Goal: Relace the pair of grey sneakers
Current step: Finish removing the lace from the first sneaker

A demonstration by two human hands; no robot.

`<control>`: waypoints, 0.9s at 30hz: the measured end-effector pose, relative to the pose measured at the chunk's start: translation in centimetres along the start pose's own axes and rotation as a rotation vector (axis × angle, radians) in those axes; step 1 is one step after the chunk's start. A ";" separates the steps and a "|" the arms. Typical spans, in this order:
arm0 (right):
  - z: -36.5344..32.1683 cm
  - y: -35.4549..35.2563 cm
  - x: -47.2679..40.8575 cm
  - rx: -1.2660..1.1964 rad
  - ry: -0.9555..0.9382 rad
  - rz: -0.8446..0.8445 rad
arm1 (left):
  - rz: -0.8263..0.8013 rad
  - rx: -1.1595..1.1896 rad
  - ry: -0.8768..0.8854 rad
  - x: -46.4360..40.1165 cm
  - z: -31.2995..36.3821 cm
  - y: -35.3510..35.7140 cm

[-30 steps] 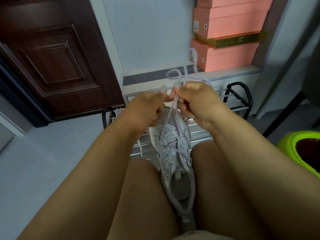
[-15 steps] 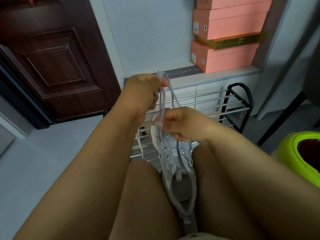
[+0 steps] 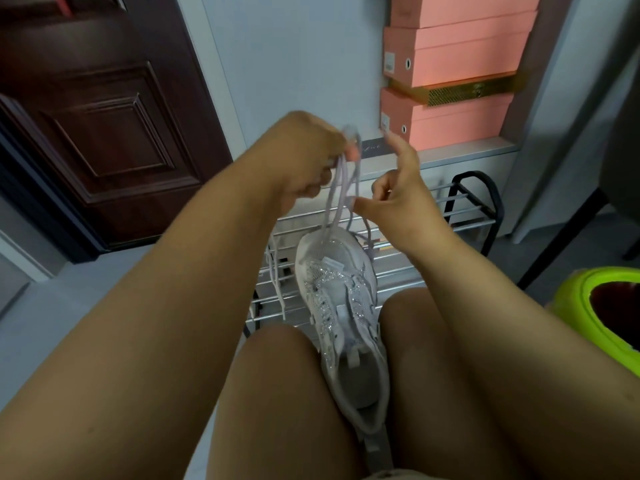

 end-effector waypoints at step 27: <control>0.8 -4.6 2.2 0.370 0.020 -0.279 | -0.183 -0.038 -0.001 -0.9 -6.8 5.8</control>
Point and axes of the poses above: each hand's wrist, its own x-axis away from the middle knuckle, its own y-axis out of the palm, z = x × y, the point moved 6 cm from there along -x, towards the middle knuckle, and after that the axes turned 12 degrees about -z, right-handed, at the moved point
